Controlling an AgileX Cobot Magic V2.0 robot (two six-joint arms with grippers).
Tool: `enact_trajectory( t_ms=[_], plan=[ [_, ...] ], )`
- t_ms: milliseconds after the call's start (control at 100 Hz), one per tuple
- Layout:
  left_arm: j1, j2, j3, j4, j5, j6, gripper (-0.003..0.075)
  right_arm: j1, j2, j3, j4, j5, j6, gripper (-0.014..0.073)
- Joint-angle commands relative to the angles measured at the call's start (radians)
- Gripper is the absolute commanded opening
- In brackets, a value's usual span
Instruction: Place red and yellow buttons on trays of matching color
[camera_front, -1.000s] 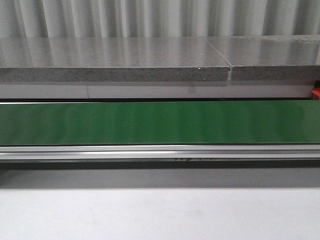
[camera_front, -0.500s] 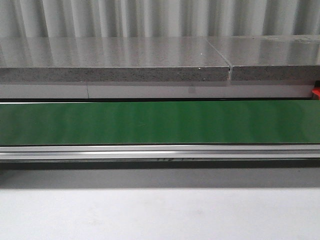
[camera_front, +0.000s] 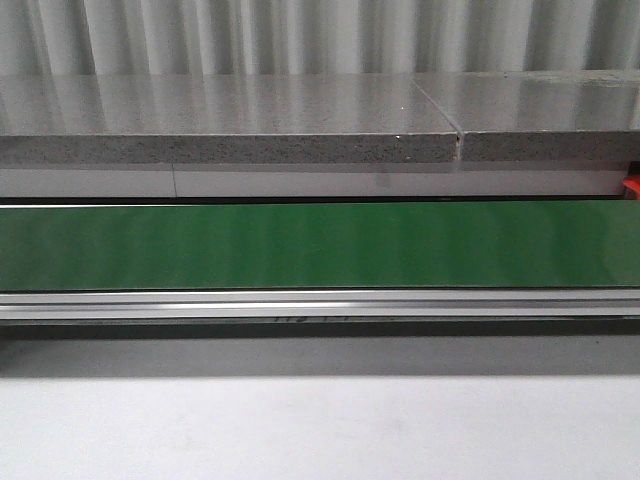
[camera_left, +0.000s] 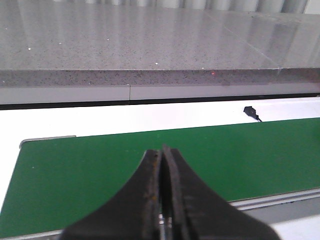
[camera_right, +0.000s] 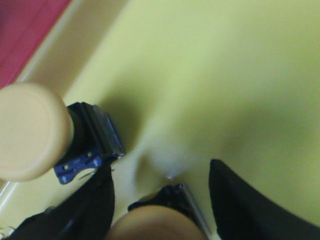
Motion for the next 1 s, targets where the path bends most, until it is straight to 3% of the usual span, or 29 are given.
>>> enact_trajectory(
  t_ms=[0,610,820,990],
  plan=[
    [-0.007,0.005,-0.029,-0.005,-0.069,0.001,-0.0021,0.0,-0.058,-0.027,0.005,-0.048,-0.005,0.0449],
    [-0.007,0.005,-0.029,-0.005,-0.069,0.001,-0.0021,0.013,-0.321,-0.073,0.056,0.03,-0.005,0.0448],
    [-0.007,0.005,-0.029,-0.005,-0.069,0.001,-0.0021,0.134,-0.43,-0.072,0.056,0.031,-0.018,0.0448],
    [-0.007,0.005,-0.029,-0.005,-0.069,0.001,-0.0021,0.291,-0.529,-0.072,0.029,0.013,-0.028,0.0448]
  ],
)
